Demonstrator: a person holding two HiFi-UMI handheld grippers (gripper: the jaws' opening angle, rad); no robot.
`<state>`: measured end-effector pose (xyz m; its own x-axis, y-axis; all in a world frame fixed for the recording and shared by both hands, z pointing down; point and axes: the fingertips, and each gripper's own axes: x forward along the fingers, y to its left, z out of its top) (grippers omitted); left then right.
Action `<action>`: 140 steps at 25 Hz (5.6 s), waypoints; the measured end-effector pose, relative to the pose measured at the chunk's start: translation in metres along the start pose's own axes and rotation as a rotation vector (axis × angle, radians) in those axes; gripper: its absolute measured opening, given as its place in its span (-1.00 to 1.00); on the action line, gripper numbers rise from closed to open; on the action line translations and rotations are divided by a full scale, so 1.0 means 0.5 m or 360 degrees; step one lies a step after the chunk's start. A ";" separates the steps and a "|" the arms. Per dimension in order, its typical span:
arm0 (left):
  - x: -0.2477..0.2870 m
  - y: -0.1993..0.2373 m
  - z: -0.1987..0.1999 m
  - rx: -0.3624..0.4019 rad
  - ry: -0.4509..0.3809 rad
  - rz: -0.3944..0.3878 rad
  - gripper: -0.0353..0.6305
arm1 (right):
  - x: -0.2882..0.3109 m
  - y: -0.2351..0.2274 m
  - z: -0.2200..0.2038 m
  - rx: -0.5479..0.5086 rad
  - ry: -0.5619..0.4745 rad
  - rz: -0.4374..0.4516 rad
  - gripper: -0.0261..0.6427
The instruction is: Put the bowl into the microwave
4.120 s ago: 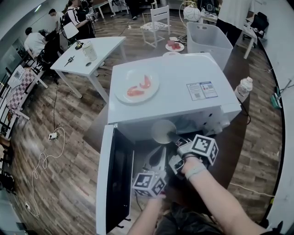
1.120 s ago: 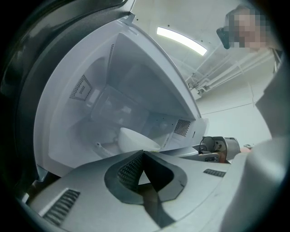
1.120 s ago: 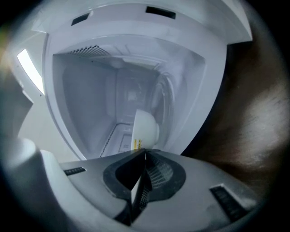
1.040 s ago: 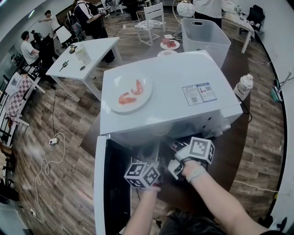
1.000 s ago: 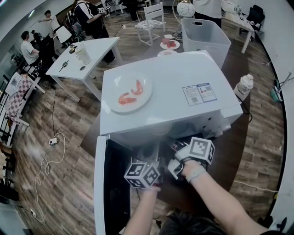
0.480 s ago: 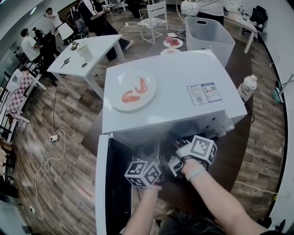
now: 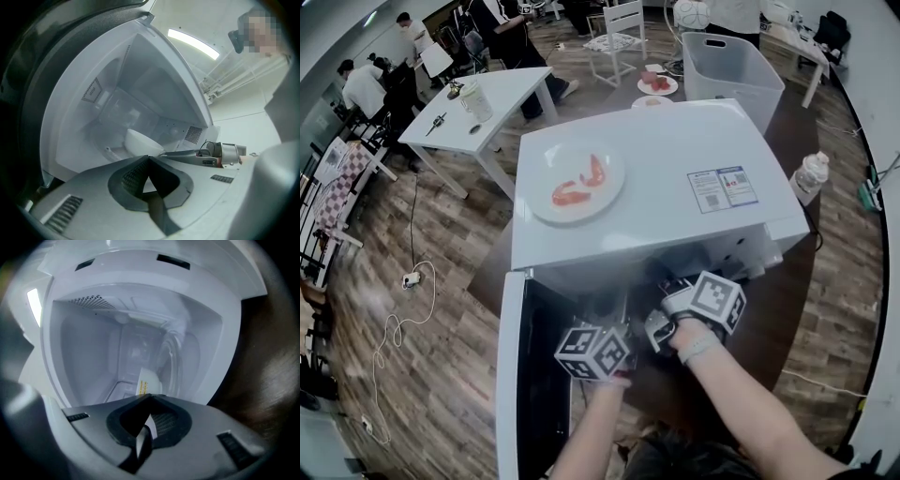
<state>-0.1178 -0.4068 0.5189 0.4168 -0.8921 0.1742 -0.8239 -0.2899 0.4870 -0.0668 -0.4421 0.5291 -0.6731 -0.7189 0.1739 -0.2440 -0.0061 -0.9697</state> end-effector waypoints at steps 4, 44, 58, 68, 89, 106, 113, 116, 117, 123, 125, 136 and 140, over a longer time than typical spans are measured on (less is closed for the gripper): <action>-0.001 -0.003 -0.004 -0.0010 -0.0005 -0.0011 -0.89 | 0.001 0.009 0.003 -0.0081 0.0005 0.0042 -0.91; -0.106 -0.133 -0.047 0.0216 0.0034 -0.0056 -0.89 | -0.167 0.058 -0.118 -0.1669 0.0346 0.0021 -0.91; -0.198 -0.189 -0.060 0.0247 0.0039 -0.0095 -0.89 | -0.256 0.084 -0.179 -0.1752 0.0339 0.0015 -0.91; -0.260 -0.228 -0.074 0.0272 0.0056 -0.0119 -0.89 | -0.318 0.097 -0.220 -0.1805 0.0340 0.0009 -0.91; -0.394 -0.311 -0.111 0.0228 0.0072 -0.0173 -0.89 | -0.454 0.113 -0.308 -0.1854 0.0369 -0.0018 -0.92; -0.502 -0.371 -0.118 0.0225 0.0033 -0.0205 -0.89 | -0.550 0.151 -0.377 -0.1898 0.0338 0.0015 -0.92; -0.531 -0.389 -0.125 0.0207 0.0014 -0.0228 -0.89 | -0.581 0.157 -0.395 -0.1894 0.0309 0.0015 -0.92; -0.540 -0.397 -0.124 0.0205 0.0004 -0.0239 -0.89 | -0.592 0.163 -0.400 -0.1896 0.0301 0.0017 -0.92; -0.542 -0.400 -0.124 0.0203 0.0001 -0.0242 -0.89 | -0.596 0.164 -0.402 -0.1896 0.0298 0.0017 -0.92; -0.564 -0.414 -0.131 0.0195 -0.0008 -0.0256 -0.89 | -0.623 0.167 -0.415 -0.1896 0.0275 0.0019 -0.92; -0.570 -0.419 -0.133 0.0200 -0.0006 -0.0258 -0.89 | -0.630 0.168 -0.419 -0.1889 0.0268 0.0021 -0.92; -0.602 -0.440 -0.150 0.0180 0.0002 -0.0282 -0.89 | -0.668 0.164 -0.441 -0.1846 0.0258 0.0040 -0.92; -0.611 -0.448 -0.156 0.0188 0.0001 -0.0291 -0.89 | -0.680 0.165 -0.448 -0.1847 0.0268 0.0045 -0.92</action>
<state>-0.0309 -0.0422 0.4232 0.5636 -0.8208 0.0924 -0.7738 -0.4855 0.4069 -0.0144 -0.0428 0.4282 -0.7513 -0.6068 0.2597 -0.6592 0.7088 -0.2511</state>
